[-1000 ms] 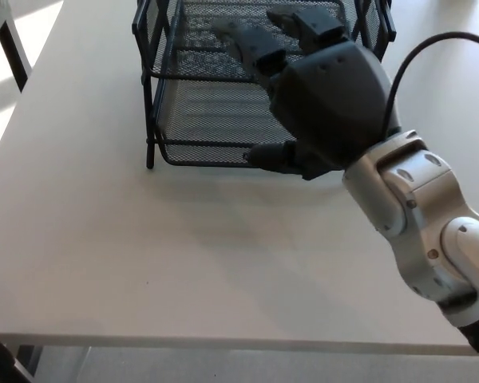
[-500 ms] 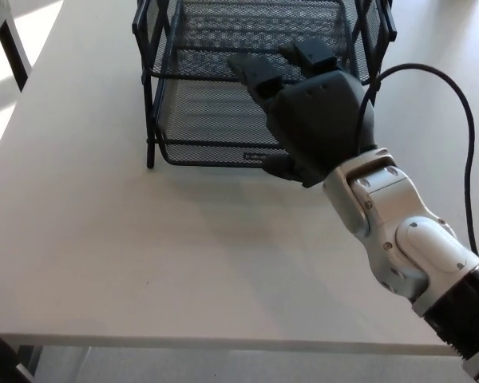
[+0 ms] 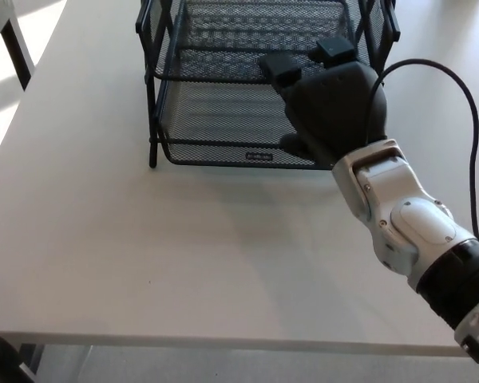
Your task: The robot uses its right hand to grab the drawer kept on the middle of the desk and pull it out towards the robot
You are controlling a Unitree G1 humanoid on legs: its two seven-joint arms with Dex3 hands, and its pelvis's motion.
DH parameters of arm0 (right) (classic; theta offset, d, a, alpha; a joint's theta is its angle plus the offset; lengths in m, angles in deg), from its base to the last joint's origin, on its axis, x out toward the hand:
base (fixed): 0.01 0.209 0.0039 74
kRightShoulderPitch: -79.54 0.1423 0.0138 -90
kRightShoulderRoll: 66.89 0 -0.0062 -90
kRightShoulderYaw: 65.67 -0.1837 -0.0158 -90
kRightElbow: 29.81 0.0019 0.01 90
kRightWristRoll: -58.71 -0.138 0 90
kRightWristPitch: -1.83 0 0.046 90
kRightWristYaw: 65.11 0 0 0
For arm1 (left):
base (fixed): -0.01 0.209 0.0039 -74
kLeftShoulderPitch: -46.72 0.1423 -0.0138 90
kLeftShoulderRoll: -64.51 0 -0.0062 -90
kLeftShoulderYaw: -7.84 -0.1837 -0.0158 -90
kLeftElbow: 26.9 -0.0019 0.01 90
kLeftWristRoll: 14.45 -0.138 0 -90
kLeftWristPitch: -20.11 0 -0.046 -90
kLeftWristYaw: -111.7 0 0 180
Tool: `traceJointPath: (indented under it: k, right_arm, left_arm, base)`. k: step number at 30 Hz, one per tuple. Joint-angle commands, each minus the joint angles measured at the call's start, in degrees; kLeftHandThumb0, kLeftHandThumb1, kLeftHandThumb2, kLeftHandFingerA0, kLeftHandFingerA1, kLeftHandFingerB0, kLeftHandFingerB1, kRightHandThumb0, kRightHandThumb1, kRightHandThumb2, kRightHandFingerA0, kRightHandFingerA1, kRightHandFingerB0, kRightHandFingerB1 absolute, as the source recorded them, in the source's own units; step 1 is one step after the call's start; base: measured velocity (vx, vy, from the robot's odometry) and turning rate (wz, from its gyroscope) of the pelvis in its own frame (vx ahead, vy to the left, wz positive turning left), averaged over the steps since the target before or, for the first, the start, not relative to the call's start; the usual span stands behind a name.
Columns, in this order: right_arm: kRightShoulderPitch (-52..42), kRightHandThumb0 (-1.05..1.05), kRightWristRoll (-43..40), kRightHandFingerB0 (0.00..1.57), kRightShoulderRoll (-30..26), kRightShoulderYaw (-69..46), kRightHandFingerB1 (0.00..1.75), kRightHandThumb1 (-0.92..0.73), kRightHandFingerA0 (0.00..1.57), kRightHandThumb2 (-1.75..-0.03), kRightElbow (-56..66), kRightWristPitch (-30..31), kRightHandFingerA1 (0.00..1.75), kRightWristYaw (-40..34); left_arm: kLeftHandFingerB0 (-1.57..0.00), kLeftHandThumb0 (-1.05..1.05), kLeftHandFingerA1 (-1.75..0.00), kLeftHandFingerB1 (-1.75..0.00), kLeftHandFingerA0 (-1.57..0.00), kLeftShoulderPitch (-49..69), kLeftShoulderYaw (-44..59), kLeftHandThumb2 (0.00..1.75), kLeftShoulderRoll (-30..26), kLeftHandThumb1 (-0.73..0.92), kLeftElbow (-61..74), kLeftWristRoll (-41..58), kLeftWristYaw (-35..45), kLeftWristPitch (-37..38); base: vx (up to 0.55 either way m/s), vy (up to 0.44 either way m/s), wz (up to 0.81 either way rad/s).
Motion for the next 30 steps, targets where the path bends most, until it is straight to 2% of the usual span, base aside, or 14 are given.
traceJointPath:
  k: [1, 4, 5, 9, 11, 14, 16, 18, 21, 25, 26, 27, 28, 30]
  right_arm:
    - [7.88, -0.66, 3.16, 0.29, -0.75, 1.02, 0.54, -0.47, 0.41, -0.86, -12.07, -3.61, 0.76, -21.46]
    - [9.41, -0.62, 3.03, 0.33, -0.64, 1.41, 0.57, -0.47, 0.51, -0.88, -14.32, -4.98, 0.82, -23.61]
    - [9.87, -0.61, 3.13, 0.42, -0.56, 1.66, 0.49, -0.6, 0.54, -0.58, -15.15, -5.17, 0.9, -24.59]
    - [11.28, -0.61, 3.48, 0.49, -0.61, 2.64, 0.52, -0.57, 0.75, -0.58, -17.86, -6.33, 0.89, -27.22]
    - [11.73, -0.61, 3.4, 0.49, -0.8, 2.89, 0.52, -0.57, 0.75, -0.58, -18.6, -6.7, 0.89, -27.4]
    - [12.4, -0.52, 3.37, 0.58, -1.24, 3.55, 0.6, -0.54, 0.95, -0.56, -20.81, -8.51, 1.15, -31.01]
    - [12.72, -0.52, 3.02, 0.58, -1.12, 3.73, 0.6, -0.54, 0.95, -0.56, -21.58, -8.67, 1.15, -31.22]
    - [13.45, -0.5, 3.89, 0.69, -1.87, 4.55, 0.68, -0.54, 0.91, -0.58, -23.09, -8.74, 1.35, -34.43]
    - [13.6, -0.52, 4.04, 0.7, -1.68, 5.09, 0.76, -0.56, 0.87, -0.6, -24.1, -7.99, 1.42, -35.11]
    - [13.63, -0.52, 3.6, 0.77, -1.7, 5.6, 0.77, -0.54, 0.87, -0.58, -25.2, -9.43, 1.42, -36.37]
    - [13.56, -0.52, 3.53, 0.8, -1.43, 5.6, 0.91, -0.53, 0.89, -0.61, -25.57, -9.11, 1.47, -37.51]
    - [13.51, -0.58, 3.36, 0.75, -1.54, 5.53, 0.91, -0.4, 1.04, -0.85, -25.69, -9.23, 1.3, -37.62]
    - [13.54, -0.5, 3.29, 0.74, -1.55, 5.58, 1.04, -0.55, 0.87, -0.62, -25.89, -9.27, 1.52, -37.68]
    - [13.67, -0.5, 3.29, 0.74, -1.46, 5.71, 1.04, -0.55, 0.87, -0.62, -26.27, -9.28, 1.52, -37.89]
  left_arm:
    - [-0.79, -0.32, -0.86, -0.57, -0.8, 1.18, -0.79, 0.56, -0.79, 0.55, 1.6, -1.4, 2.04, -0.82]
    - [-0.79, -0.31, -0.86, -0.58, -0.79, 1.04, -0.78, 0.56, -0.99, 0.55, 1.56, -1.16, 2.33, -0.61]
    - [-0.78, -0.31, -0.86, -0.57, -0.79, 0.93, -0.77, 0.56, -1.0, 0.55, 1.45, -0.82, 2.56, -0.67]
    - [-0.8, -0.31, -0.89, -0.59, -0.81, 0.74, -0.66, 0.56, -0.81, 0.54, 1.6, -0.54, 2.57, -0.54]
    - [-0.8, -0.31, -0.89, -0.59, -0.81, 0.49, -0.64, 0.56, -0.8, 0.54, 1.8, -0.59, 2.57, -0.76]
    - [-0.8, -0.31, -0.88, -0.59, -0.81, 0.1, -0.8, 0.56, -1.05, 0.54, 1.05, -0.55, 2.65, 0.14]
    - [-0.8, -0.31, -0.88, -0.59, -0.81, 0.19, -0.76, 0.56, -1.08, 0.54, 1.2, -0.63, 2.64, 0.11]
    - [-0.81, -0.32, -0.89, -0.59, -0.82, -1.08, -0.75, 0.56, -1.49, 0.54, 0.76, -0.29, 2.97, 0.19]
    - [-0.79, -0.31, -0.87, -0.58, -0.8, -1.3, -0.83, 0.56, -1.74, 0.55, 0.17, -0.37, 3.07, 0.75]
    - [-0.78, -0.32, -0.85, -0.57, -0.79, -1.39, -0.96, 0.56, -2.31, 0.56, -0.36, -1.37, 2.73, 1.9]
    - [-0.78, -0.32, -0.84, -0.56, -0.79, -1.43, -1.0, 0.56, -2.33, 0.56, -0.35, -1.72, 2.54, 1.79]
    - [-0.78, -0.31, -0.84, -0.56, -0.78, -1.69, -1.12, 0.56, -2.26, 0.56, -0.24, -1.53, 2.78, 1.38]
    - [-0.79, -0.3, -0.84, -0.57, -0.79, -1.84, -1.15, 0.56, -2.14, 0.55, -0.3, -1.15, 2.97, 1.27]
    - [-0.79, -0.3, -0.84, -0.57, -0.79, -1.91, -1.12, 0.56, -2.01, 0.55, -0.48, -0.73, 3.09, 1.36]
  base:
    - [0.0, 0.0, 0.0]
    - [0.0, 0.0, 0.0]
    - [0.0, 0.0, 0.0]
    - [0.0, 0.0, 0.0]
    - [0.0, 0.0, 0.0]
    - [0.0, 0.0, 0.0]
    - [0.0, 0.0, 0.0]
    - [0.0, 0.0, 0.0]
    - [0.0, 0.0, 0.0]
    - [0.0, 0.0, 0.0]
    - [0.0, 0.0, 0.0]
    - [0.0, 0.0, 0.0]
    - [0.0, 0.0, 0.0]
    - [0.0, 0.0, 0.0]
